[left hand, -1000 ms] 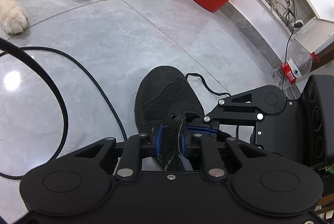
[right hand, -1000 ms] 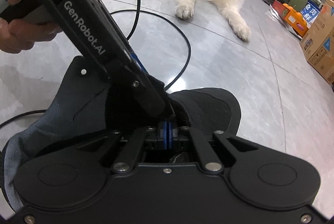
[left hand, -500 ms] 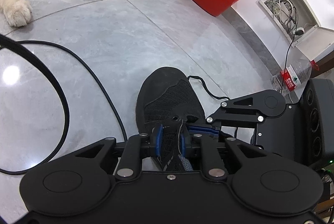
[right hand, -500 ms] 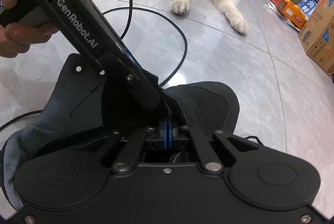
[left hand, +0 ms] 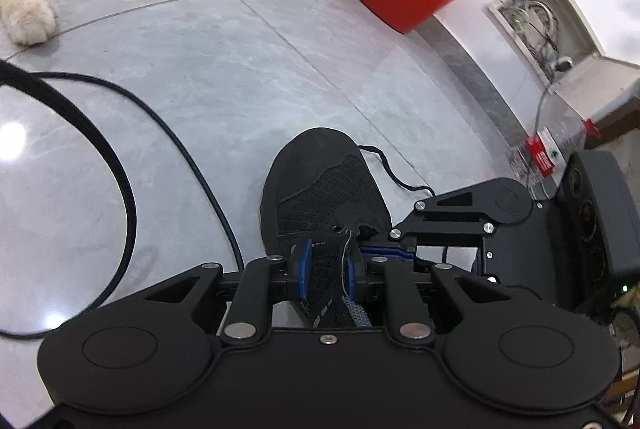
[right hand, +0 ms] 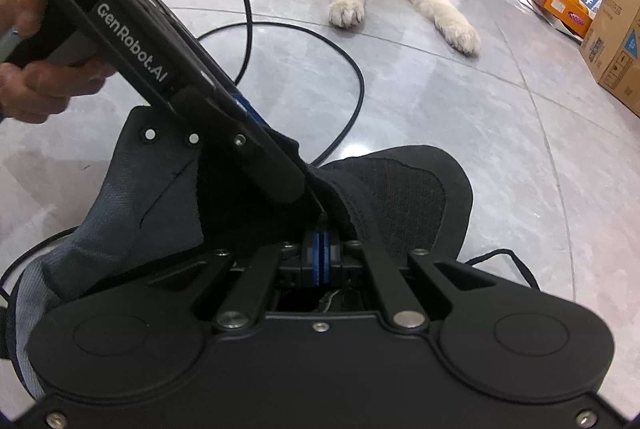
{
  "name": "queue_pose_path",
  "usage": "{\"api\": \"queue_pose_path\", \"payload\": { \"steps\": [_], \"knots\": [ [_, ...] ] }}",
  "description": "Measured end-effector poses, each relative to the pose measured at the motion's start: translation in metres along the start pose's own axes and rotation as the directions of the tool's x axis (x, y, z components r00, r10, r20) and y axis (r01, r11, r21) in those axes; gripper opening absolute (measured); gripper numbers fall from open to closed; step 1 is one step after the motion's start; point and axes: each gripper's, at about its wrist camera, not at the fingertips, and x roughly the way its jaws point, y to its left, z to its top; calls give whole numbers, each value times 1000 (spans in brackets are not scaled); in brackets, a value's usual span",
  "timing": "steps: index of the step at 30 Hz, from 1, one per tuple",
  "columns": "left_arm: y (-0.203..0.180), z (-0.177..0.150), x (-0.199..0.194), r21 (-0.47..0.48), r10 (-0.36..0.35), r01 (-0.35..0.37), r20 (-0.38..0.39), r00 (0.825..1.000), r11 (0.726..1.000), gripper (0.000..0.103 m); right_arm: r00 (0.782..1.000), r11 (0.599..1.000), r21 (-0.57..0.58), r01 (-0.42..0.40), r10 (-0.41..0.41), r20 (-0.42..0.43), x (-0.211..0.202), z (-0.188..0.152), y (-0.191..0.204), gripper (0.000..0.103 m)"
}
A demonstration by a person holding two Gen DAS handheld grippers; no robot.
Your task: Lace up shoes with both hands
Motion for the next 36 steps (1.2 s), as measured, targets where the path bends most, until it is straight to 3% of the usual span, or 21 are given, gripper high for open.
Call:
{"api": "queue_pose_path", "payload": {
  "steps": [3, 10, 18, 25, 36],
  "knots": [
    [3, 0, 0, 5, -20, 20, -3, 1000, 1000, 18, 1000, 1000, 17, 0, 0, 8, 0, -1, -1, 2],
    [-20, 2, 1, 209, 50, -44, -26, 998, 977, 21, 1000, 994, 107, -7, 4, 31, -3, -4, -6, 2],
    [-21, -1, 2, 199, 47, -43, -15, 999, 979, 21, 998, 1000, 10, 12, -13, 69, -6, -4, 6, 3],
    [-21, -1, 0, 182, 45, -42, -13, 999, 982, 21, 1000, 995, -103, 4, -3, 13, 0, 5, 20, 3],
    [-29, 0, -2, 232, 70, -63, -21, 997, 971, 21, 1000, 988, -155, 27, -28, -3, 9, 11, 25, 3]
  ]
}}
